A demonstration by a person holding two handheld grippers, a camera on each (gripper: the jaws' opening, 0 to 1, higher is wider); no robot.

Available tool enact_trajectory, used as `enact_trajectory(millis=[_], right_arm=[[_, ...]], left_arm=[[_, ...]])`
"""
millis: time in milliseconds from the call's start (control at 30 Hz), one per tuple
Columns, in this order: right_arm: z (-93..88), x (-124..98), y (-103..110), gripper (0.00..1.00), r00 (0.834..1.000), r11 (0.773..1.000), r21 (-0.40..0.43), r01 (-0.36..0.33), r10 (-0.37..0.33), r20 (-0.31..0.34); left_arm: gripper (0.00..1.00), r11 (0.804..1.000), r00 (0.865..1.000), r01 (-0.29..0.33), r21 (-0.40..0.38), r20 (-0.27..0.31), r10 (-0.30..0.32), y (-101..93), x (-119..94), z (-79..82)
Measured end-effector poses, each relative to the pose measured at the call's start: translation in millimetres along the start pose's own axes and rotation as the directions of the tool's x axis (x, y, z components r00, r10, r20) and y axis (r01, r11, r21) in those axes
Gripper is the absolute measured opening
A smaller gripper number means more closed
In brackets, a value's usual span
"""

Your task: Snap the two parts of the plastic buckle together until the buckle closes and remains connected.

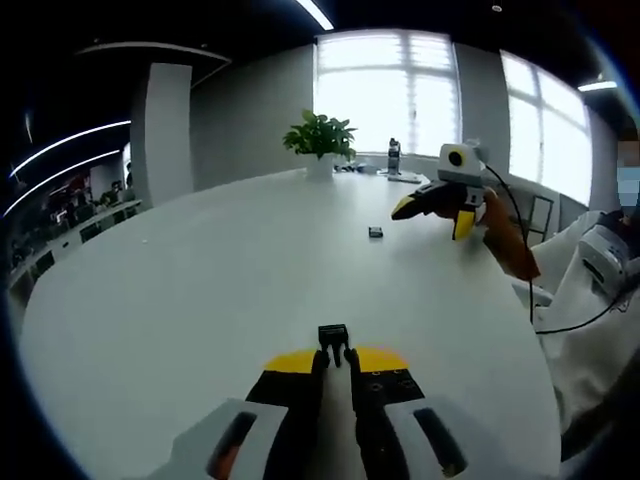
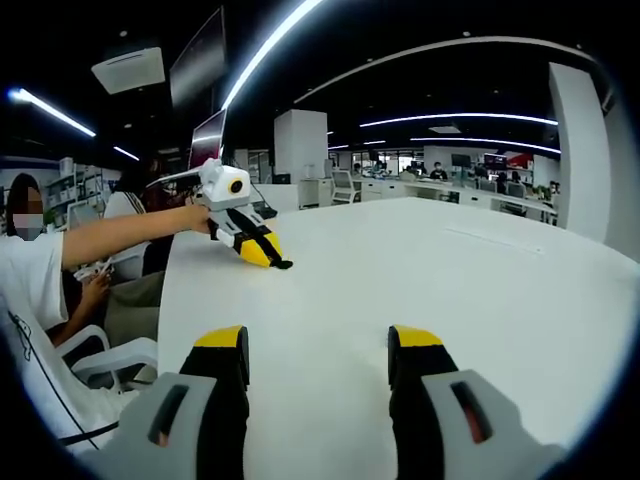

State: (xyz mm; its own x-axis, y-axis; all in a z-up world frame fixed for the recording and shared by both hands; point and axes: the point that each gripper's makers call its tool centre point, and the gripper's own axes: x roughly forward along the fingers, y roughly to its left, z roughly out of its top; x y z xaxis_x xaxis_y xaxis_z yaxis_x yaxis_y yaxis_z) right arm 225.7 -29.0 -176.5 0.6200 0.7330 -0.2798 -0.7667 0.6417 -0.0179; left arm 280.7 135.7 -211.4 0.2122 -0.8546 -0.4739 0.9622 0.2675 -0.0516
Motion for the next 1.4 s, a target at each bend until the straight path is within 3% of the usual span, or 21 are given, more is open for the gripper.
enact_trajectory(millis=[333,767,900,1067,1133,1167,1233,1300,1367,1400], right_arm=[[-1.3,-1,-1,0.56,1.0,1.0,0.004,0.003,-0.003,-0.001],[0.4,-1,1,0.56,1.0,1.0,0.005,-0.004,0.004,0.012],[-1.2,-2,2,0.56,1.0,1.0,0.007,-0.003,0.003,0.012],[-1.6,-4,1,0.56,1.0,1.0,0.008,0.002,-0.002,0.016],[-1.5,-5,1,0.56,1.0,1.0,0.008,0.005,-0.005,0.02],[-1.4,-6,1,0.56,1.0,1.0,0.009,0.005,-0.006,0.022],[-1.5,-6,1,0.56,1.0,1.0,0.011,0.006,-0.007,0.026],[-1.5,-6,1,0.56,1.0,1.0,0.013,0.007,-0.007,0.028],[-1.3,-6,2,0.56,0.999,1.0,0.014,0.006,-0.007,0.031],[-1.1,-6,3,0.56,0.999,1.0,0.015,0.004,-0.005,0.034]], left_arm=[[0.1,1.0,1.0,-0.016,-0.019,0.003,0.016,9.8,-3,2.0],[0.1,0.999,0.998,-0.042,-0.011,0.042,0.043,3.3,0,17.3],[0.1,0.995,0.994,-0.095,-0.035,0.051,0.097,10.8,4,23.8],[0.1,0.962,0.967,-0.247,-0.119,0.027,0.252,31.7,2,24.3],[0.1,0.958,0.964,-0.26,-0.12,0.027,0.265,31.9,1,23.4],[0.1,0.941,0.951,-0.303,-0.154,0.024,0.31,35.3,-1,21.8],[0.1,0.934,0.943,-0.326,-0.149,0.025,0.333,33.6,-3,21.8],[0.1,0.897,0.911,-0.402,-0.182,0.015,0.411,39.6,-9,21.1],[0.1,0.879,0.895,-0.432,-0.203,0.028,0.446,40.0,-13,23.1],[0.1,0.851,0.871,-0.471,-0.233,0.028,0.49,41.3,-18,22.9]])
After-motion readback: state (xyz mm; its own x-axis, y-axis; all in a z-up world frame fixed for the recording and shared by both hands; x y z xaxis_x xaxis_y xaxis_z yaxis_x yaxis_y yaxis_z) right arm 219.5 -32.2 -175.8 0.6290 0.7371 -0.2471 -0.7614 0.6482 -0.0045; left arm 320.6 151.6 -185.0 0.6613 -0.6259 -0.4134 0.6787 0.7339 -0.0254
